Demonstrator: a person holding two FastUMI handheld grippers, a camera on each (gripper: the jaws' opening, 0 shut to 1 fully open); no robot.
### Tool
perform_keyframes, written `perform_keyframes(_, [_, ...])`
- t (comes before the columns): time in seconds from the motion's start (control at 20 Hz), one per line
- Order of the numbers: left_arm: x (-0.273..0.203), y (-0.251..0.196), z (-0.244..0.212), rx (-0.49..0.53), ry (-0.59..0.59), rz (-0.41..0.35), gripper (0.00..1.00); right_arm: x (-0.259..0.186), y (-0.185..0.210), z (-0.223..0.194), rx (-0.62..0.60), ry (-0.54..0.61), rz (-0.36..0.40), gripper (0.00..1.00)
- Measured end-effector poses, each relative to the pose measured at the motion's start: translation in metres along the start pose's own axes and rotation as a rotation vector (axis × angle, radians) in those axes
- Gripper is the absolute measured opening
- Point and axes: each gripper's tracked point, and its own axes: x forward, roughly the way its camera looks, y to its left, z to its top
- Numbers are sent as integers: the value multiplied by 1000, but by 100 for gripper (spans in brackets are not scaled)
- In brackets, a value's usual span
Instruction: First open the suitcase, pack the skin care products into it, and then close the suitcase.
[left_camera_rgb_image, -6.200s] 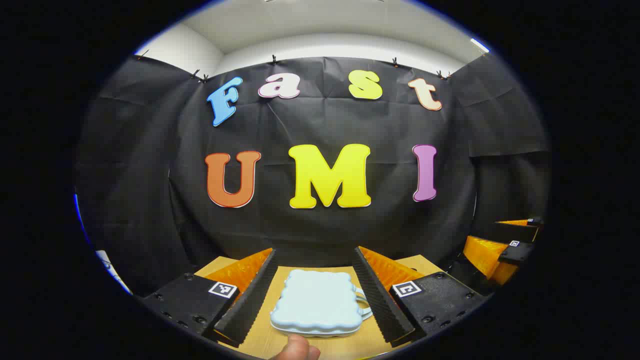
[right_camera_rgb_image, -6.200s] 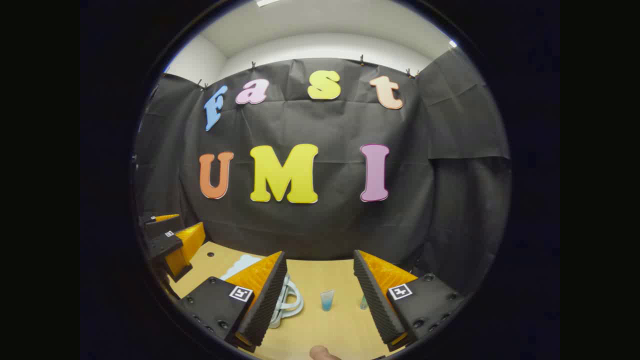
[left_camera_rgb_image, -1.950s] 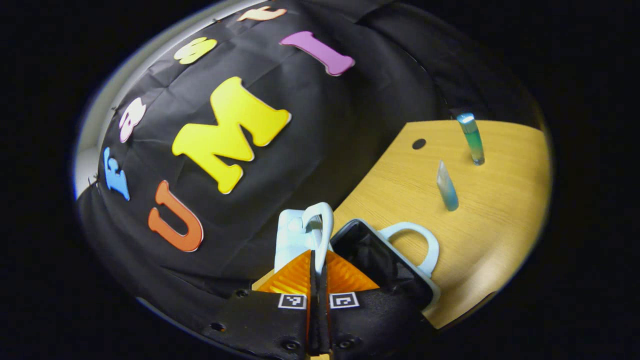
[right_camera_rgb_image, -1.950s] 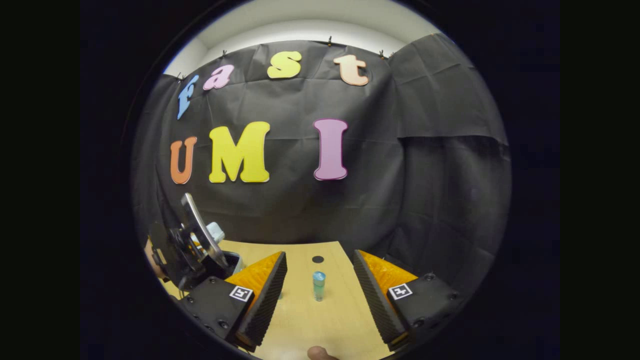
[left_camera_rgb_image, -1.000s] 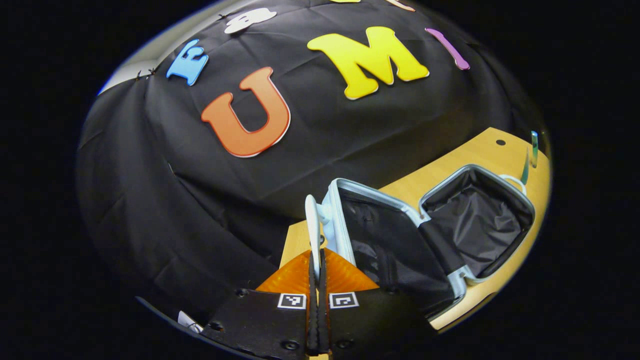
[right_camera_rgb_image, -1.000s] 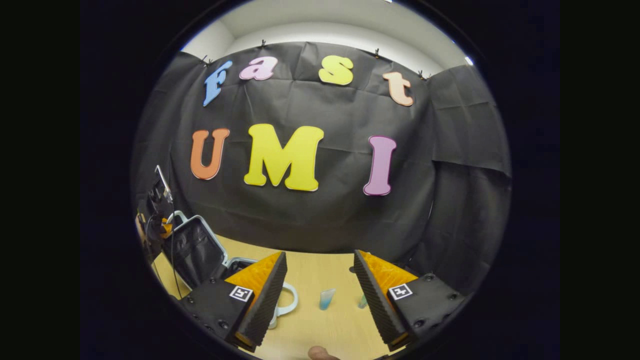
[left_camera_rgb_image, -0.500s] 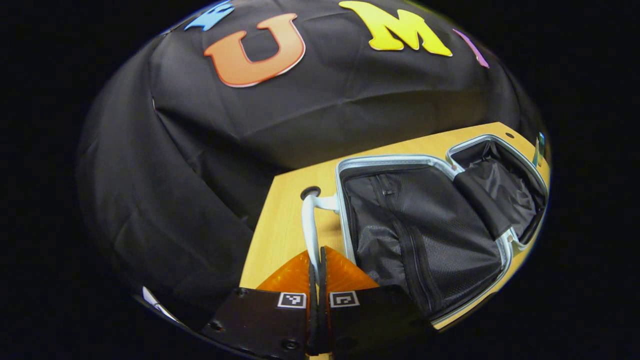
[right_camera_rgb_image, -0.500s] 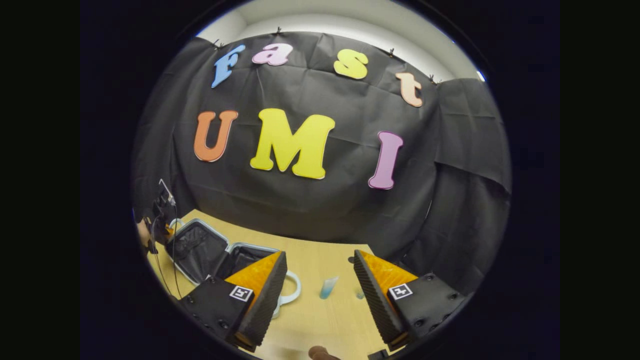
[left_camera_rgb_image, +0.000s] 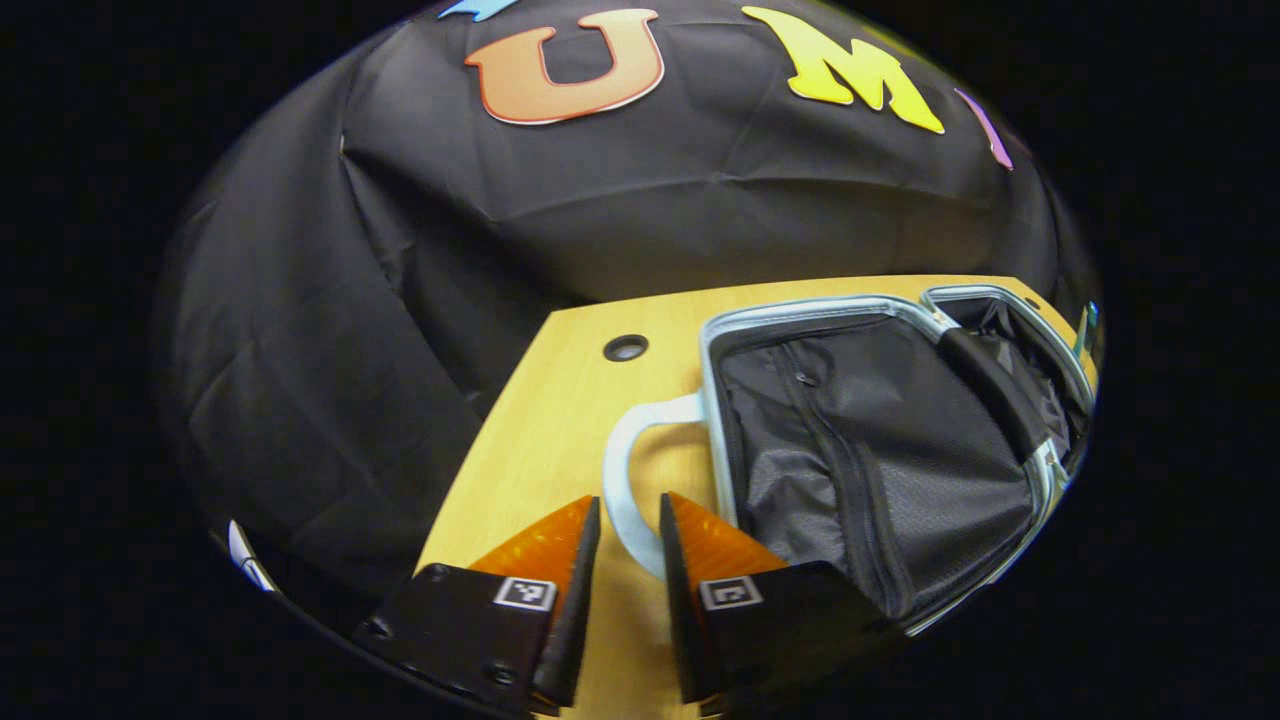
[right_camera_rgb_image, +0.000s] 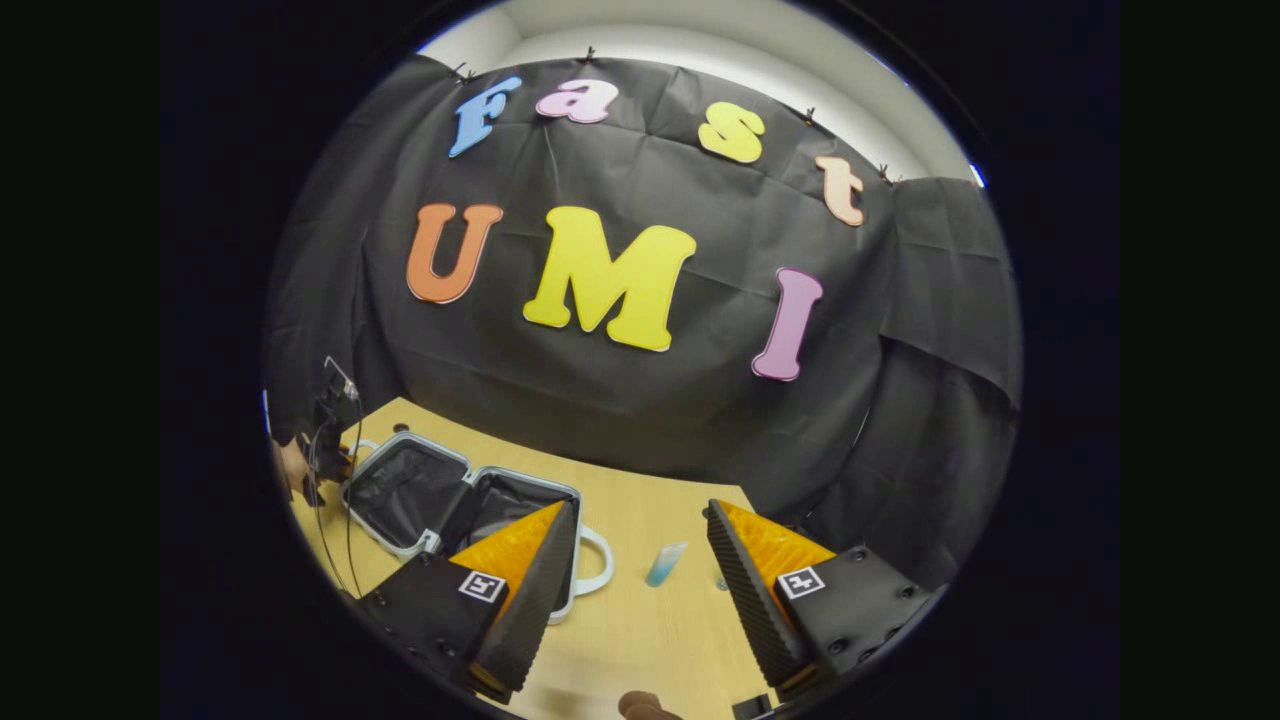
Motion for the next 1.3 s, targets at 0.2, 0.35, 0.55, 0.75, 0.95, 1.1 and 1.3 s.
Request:
perform_keyframes(0.2, [-26,-6,12,-69,-17,2,75,1,-6,-7,6,-2,27,80])
perform_keyframes(0.35, [-57,-23,36,-82,-59,2,88,1,-21,-12,4,-15,41,80])
perform_keyframes(0.55, [-98,-76,74,-95,-134,-32,94,1,-51,-21,3,-35,63,80])
perform_keyframes(0.75, [-131,-154,110,-123,-190,-106,99,9,-90,-33,15,-40,76,80])
perform_keyframes(0.95, [-150,-249,122,-142,-175,-214,99,19,-138,-44,41,-44,66,80])
perform_keyframes(1.1, [-166,-329,119,-127,-152,-320,99,31,-170,-60,67,-23,61,79])
perform_keyframes(1.3, [-186,-433,121,-68,-137,-455,100,50,-205,-85,96,23,65,80])
